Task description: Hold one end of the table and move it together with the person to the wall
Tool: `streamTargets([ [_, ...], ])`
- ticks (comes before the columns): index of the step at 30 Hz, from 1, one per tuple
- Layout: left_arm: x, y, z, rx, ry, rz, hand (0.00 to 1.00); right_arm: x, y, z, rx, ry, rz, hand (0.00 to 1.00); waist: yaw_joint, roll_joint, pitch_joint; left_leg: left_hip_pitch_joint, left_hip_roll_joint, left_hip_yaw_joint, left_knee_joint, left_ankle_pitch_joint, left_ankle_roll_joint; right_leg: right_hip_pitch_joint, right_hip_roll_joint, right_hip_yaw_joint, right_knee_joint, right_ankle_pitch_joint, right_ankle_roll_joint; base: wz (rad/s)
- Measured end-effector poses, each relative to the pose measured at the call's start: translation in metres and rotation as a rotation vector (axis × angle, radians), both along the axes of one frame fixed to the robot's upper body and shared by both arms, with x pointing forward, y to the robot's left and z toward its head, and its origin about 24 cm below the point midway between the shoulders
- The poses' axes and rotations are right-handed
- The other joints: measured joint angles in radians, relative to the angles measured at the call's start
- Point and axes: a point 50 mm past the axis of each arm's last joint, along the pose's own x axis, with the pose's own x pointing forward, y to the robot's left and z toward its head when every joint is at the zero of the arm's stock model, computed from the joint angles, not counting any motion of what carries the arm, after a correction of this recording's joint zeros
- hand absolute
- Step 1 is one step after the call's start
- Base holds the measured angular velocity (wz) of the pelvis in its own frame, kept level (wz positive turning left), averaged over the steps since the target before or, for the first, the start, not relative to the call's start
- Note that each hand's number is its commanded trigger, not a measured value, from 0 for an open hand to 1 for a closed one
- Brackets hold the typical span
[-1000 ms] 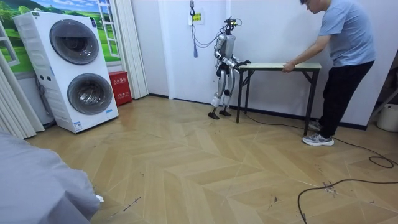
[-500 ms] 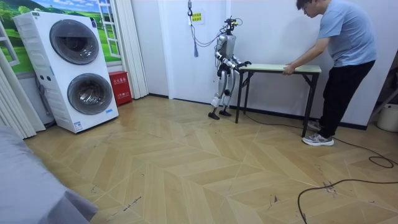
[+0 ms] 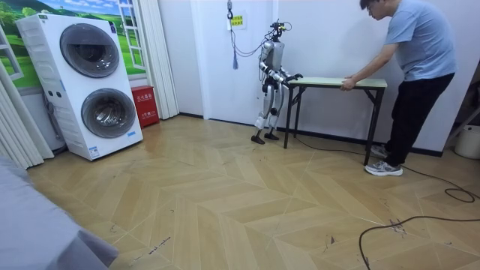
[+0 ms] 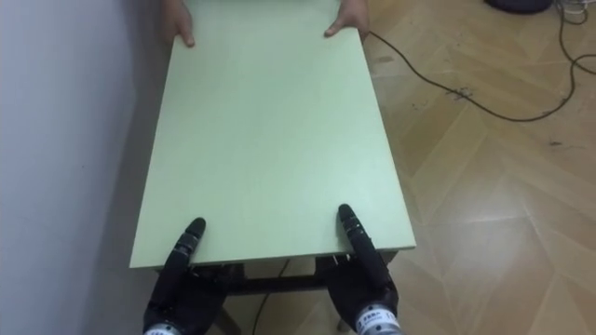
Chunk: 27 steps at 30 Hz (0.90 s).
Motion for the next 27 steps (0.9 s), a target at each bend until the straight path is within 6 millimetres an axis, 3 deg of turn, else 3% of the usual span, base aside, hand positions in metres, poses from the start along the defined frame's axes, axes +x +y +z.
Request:
streamTargets([
  [2, -0.001, 0.001, -0.003, 0.01, -0.002, -0.011, 0.88, -0.001, 0.0, -0.003, -0.004, 0.002, 0.003, 1.0, 0.0, -0.002, -0.0025, 0.004, 0.0, 0.0, 0.0, 0.0, 0.0, 0.004, 0.001, -0.001, 0.0, 0.0, -0.001, 0.0],
  [4, -0.001, 0.003, -0.007, 0.02, 0.003, -0.014, 0.86, -0.002, 0.002, -0.008, -0.017, 0.014, 0.007, 1.0, 0.0, -0.008, -0.0118, 0.014, 0.0, -0.001, -0.001, 0.0, 0.0, 0.012, 0.001, -0.003, 0.001, 0.0, -0.001, 0.0],
  [7, 0.0, 0.003, -0.01, 0.02, 0.014, -0.025, 0.77, 0.0, 0.001, -0.012, -0.023, 0.021, 0.006, 1.0, 0.0, -0.005, -0.0144, 0.022, 0.001, -0.001, -0.001, 0.0, 0.0, 0.019, 0.001, -0.003, -0.003, 0.0, -0.001, 0.0],
  [9, 0.0, 0.004, -0.011, 0.026, 0.02, -0.033, 0.65, 0.0, 0.001, -0.013, -0.022, 0.023, 0.01, 0.62, 0.001, -0.004, -0.0149, 0.025, 0.001, -0.001, -0.001, 0.0, 0.0, 0.023, 0.002, -0.004, -0.006, 0.001, -0.002, 0.0],
  [10, 0.0, 0.005, -0.013, 0.038, 0.022, -0.047, 0.6, 0.0, 0.001, -0.014, -0.022, 0.025, 0.012, 0.51, 0.001, -0.003, -0.0166, 0.025, 0.001, 0.0, -0.001, 0.0, 0.0, 0.025, 0.003, -0.004, -0.01, 0.002, -0.003, -0.03],
  [11, -0.001, 0.006, -0.014, 0.058, 0.019, -0.065, 0.55, 0.001, 0.001, -0.014, -0.022, 0.026, 0.015, 0.24, 0.001, -0.002, -0.017, 0.025, 0.001, 0.001, 0.0, 0.0, 0.0, 0.025, 0.003, -0.004, -0.011, 0.002, -0.003, -0.06],
  [12, -0.001, 0.009, -0.016, 0.102, 0.013, -0.104, 0.43, 0.002, 0.001, -0.015, -0.023, 0.028, 0.018, 0.0, 0.001, -0.002, -0.0176, 0.025, 0.001, 0.004, 0.0, 0.0, 0.0, 0.025, 0.003, -0.004, -0.013, 0.002, -0.003, -0.06],
  [13, -0.001, 0.011, -0.018, 0.139, 0.007, -0.142, 0.19, 0.002, 0.0, -0.015, -0.02, 0.031, 0.022, 0.0, 0.001, -0.002, -0.0186, 0.025, 0.002, 0.005, 0.001, 0.0, 0.0, 0.025, 0.003, -0.003, -0.013, 0.003, -0.003, -0.04],
  [14, -0.001, 0.012, -0.018, 0.154, 0.006, -0.157, 0.01, 0.002, 0.0, -0.015, -0.018, 0.031, 0.024, 0.0, 0.0, -0.001, -0.0192, 0.025, 0.002, 0.005, 0.001, 0.0, 0.0, 0.025, 0.003, -0.003, -0.013, 0.003, -0.004, 0.0],
  [20, -0.004, 0.017, -0.023, 0.226, 0.021, -0.212, 0.0, -0.008, -0.006, -0.017, -0.007, -0.032, 0.07, 0.0, -0.007, 0.006, -0.0242, 0.033, 0.007, 0.02, -0.008, 0.0, 0.0, 0.025, 0.004, 0.0, -0.014, 0.003, -0.003, -0.09],
  [27, -0.004, 0.023, -0.026, 0.234, 0.022, -0.207, 0.0, -0.013, -0.007, -0.02, 0.003, -0.092, 0.134, 0.0, -0.011, -0.002, -0.0239, 0.038, 0.013, 0.042, -0.015, 0.0, -0.001, 0.023, 0.007, -0.003, -0.014, 0.004, -0.003, -0.1],
])
